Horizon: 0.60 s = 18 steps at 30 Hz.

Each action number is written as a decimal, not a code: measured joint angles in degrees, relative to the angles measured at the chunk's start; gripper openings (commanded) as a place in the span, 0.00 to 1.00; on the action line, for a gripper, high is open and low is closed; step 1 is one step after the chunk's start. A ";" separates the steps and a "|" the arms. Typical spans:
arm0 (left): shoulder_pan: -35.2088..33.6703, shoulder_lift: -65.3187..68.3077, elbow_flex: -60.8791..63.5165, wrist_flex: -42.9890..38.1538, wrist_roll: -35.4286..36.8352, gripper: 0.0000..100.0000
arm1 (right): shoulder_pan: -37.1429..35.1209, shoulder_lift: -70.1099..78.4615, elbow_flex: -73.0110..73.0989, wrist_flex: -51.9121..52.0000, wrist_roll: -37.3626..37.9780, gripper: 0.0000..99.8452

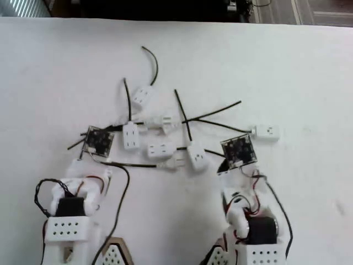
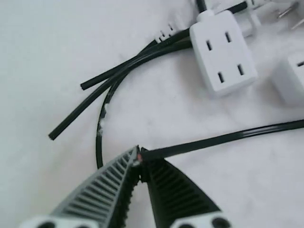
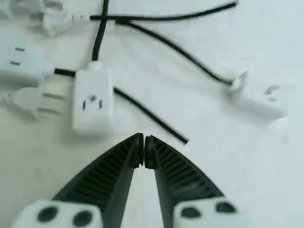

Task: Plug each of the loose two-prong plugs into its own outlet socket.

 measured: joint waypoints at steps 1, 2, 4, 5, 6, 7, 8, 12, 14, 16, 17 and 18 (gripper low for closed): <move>0.88 0.00 0.00 0.00 0.00 0.02 | 1.85 -0.09 -1.14 -1.05 1.85 0.02; 1.49 0.00 0.00 0.00 0.00 0.02 | 3.25 0.00 -2.37 -1.93 2.90 0.03; 1.58 0.00 0.00 0.00 0.00 0.02 | 4.22 -0.09 -4.75 -2.55 4.22 0.05; 1.58 0.00 0.00 0.00 0.00 0.02 | 4.31 0.09 -5.98 -2.64 4.57 0.05; 1.58 0.00 0.00 0.00 -0.44 0.02 | 4.31 0.35 -7.21 -2.64 4.75 0.04; 1.58 0.00 0.00 0.00 -1.32 0.02 | 4.31 1.49 -8.70 -2.64 4.84 0.04; 1.58 0.00 0.00 0.00 -3.16 0.02 | 3.96 3.25 -10.20 -2.64 5.01 0.04; 1.41 0.00 0.00 0.26 -10.46 0.02 | 2.99 14.77 -18.20 -2.64 5.01 0.04; 1.41 0.00 0.00 1.05 -11.78 0.03 | 2.99 22.86 -23.38 -2.29 5.01 0.04; 1.41 0.00 0.00 1.23 -12.40 0.03 | 2.99 32.09 -29.36 -0.09 5.01 0.04; 1.41 0.00 0.00 1.23 -12.57 0.03 | 2.99 36.48 -32.26 1.49 5.01 0.04; 1.14 0.00 0.00 1.23 -12.66 0.03 | 2.99 40.70 -35.25 3.16 5.10 0.04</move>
